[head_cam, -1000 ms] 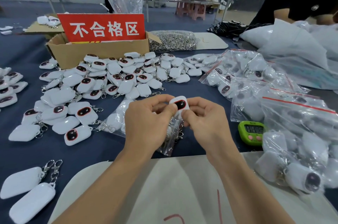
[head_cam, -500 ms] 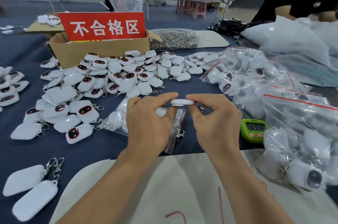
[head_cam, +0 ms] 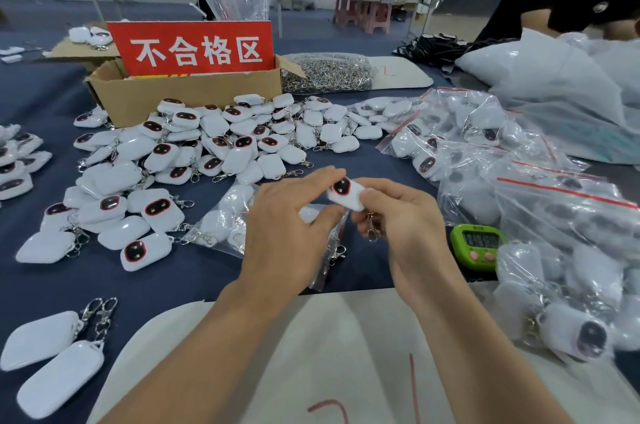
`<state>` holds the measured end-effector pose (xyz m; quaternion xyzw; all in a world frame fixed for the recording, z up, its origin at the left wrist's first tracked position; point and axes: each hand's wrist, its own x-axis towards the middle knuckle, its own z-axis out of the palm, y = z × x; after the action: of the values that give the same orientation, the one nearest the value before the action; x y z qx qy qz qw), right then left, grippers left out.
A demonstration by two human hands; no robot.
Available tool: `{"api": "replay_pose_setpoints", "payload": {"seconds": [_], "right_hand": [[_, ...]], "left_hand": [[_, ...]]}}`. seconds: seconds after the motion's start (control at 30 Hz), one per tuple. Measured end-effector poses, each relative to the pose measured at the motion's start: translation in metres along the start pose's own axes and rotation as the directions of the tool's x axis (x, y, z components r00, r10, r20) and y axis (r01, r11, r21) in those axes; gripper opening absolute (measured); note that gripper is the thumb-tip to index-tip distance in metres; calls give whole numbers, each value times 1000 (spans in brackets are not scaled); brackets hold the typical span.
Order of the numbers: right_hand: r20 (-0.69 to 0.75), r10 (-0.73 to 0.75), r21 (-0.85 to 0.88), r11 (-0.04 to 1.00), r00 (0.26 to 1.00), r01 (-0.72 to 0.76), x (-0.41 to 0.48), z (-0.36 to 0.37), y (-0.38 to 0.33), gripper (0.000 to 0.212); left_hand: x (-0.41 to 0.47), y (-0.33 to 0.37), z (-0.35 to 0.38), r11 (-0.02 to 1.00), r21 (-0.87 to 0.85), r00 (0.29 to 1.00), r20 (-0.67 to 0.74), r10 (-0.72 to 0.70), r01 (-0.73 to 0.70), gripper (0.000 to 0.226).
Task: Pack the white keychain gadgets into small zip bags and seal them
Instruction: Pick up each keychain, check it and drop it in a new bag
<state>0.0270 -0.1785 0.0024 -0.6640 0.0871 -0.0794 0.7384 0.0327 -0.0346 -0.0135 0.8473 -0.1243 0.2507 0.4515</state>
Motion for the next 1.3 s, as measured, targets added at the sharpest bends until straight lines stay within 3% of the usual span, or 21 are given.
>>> {"api": "replay_pose_setpoints", "payload": {"seconds": [0.07, 0.17, 0.23, 0.3, 0.37, 0.47, 0.57, 0.73, 0.87, 0.97, 1.13, 1.2, 1.3], "right_hand": [[26, 13, 51, 999, 1000, -14, 1, -1, 0, 26], [103, -57, -7, 998, 993, 58, -1, 0, -1, 34], [113, -109, -116, 986, 988, 122, -2, 0, 0, 24], [23, -158, -308, 938, 987, 157, 1, -3, 4, 19], [-74, -197, -461, 876, 978, 142, 4, -9, 8, 21], [-169, -185, -532, 844, 968, 69, 7, -17, 7, 11], [-163, -151, -554, 832, 975, 36, 4, -18, 7, 8], [-103, -137, -462, 884, 985, 74, 2, -15, 7, 12], [46, -157, -422, 892, 986, 162, -3, 0, 13, 9], [104, -165, -481, 855, 981, 195, -3, 13, 19, 5], [288, -113, -438, 868, 951, 236, -2, 11, 9, 32], [277, -159, -387, 884, 948, 261, -5, 10, 5, 38], [226, -237, -309, 902, 945, 301, -5, 6, -2, 30]], "left_hand": [[1, 0, 1, 1000, 2, 999, -42, 22, -22, 28], [2, -2, 1, 999, 26, 996, -81, 33, -31, 20], [4, -4, 0, 999, 17, 998, -59, -28, 29, 21], [7, -5, 0, 989, 34, 989, -12, -145, 145, 26], [12, -6, -2, 961, 167, 966, 104, -238, 219, 37], [15, -2, -6, 900, 433, 926, 314, -210, 58, 64], [16, 7, -8, 841, 535, 903, 394, -169, -77, 71], [20, 12, -13, 892, 445, 972, 159, -172, 85, 47], [21, 15, -14, 933, 355, 994, 61, -92, 64, 42], [23, 15, -17, 970, 241, 999, 42, -26, 15, 45], [31, 13, -26, 995, -13, 995, 23, -95, 95, 38], [33, 17, -29, 994, -43, 994, 19, -105, 105, 35], [34, 27, -33, 993, 9, 983, 136, -121, 121, 37]]}}
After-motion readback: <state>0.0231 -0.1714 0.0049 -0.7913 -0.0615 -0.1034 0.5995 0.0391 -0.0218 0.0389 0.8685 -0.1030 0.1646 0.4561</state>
